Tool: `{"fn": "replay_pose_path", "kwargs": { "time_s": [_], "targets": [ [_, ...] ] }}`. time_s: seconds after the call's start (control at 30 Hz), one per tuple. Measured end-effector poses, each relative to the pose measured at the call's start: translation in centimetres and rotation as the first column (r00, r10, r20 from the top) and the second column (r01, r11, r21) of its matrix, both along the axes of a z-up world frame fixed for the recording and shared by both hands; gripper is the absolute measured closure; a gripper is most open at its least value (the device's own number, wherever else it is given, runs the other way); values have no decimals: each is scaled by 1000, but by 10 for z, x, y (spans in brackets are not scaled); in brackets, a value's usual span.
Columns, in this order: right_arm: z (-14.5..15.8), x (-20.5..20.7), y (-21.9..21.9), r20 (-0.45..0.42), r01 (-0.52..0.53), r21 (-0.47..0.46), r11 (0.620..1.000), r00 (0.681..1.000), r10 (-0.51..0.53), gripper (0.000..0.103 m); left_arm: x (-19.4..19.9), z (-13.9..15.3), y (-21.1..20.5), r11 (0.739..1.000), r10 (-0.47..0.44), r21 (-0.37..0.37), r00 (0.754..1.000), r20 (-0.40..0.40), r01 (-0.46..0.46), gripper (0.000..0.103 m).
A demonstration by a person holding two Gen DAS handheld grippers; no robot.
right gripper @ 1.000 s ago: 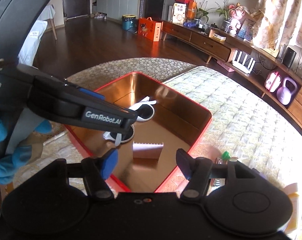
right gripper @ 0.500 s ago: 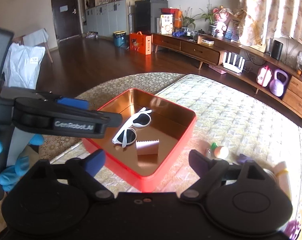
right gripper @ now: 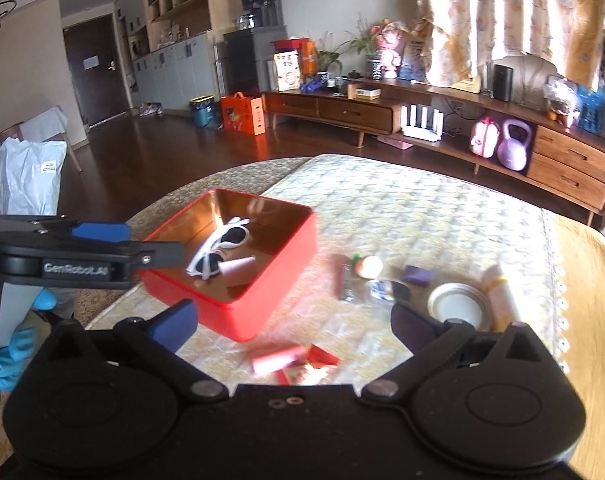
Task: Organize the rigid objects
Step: 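Withdraw both grippers from the red tin back over the table, then grasp the snack packet with the left gripper while the right gripper grasps the purple toy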
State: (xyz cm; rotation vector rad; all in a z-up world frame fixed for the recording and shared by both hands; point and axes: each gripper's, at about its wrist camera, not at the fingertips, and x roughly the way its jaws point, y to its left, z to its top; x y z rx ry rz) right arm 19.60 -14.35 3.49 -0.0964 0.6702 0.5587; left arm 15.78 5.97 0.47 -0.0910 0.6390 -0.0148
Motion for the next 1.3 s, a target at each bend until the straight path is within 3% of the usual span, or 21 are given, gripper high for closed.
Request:
{"fn": "replay_pose_path", "kwargs": {
  "time_s": [0.23,0.57,0.77,1.3],
  "targets": [
    [-12,-6,-55,24,109,-31,994,994,-108,0,-11,-15,-33,998,-58,19,998,9,58,20],
    [-40,-2,-116,-4,247,-44,968,969,-247,0,-13,-43,-80,988,-148,48,988,-32,150,20],
    [-52,2,-136,-15,292,-62,954,956,-294,0,-8,-61,-101,977,-204,56,977,-57,207,20],
    [-87,32,-165,-106,343,-84,935,930,-351,4,14,-97,-124,960,-247,108,964,-96,257,20]
  ]
}}
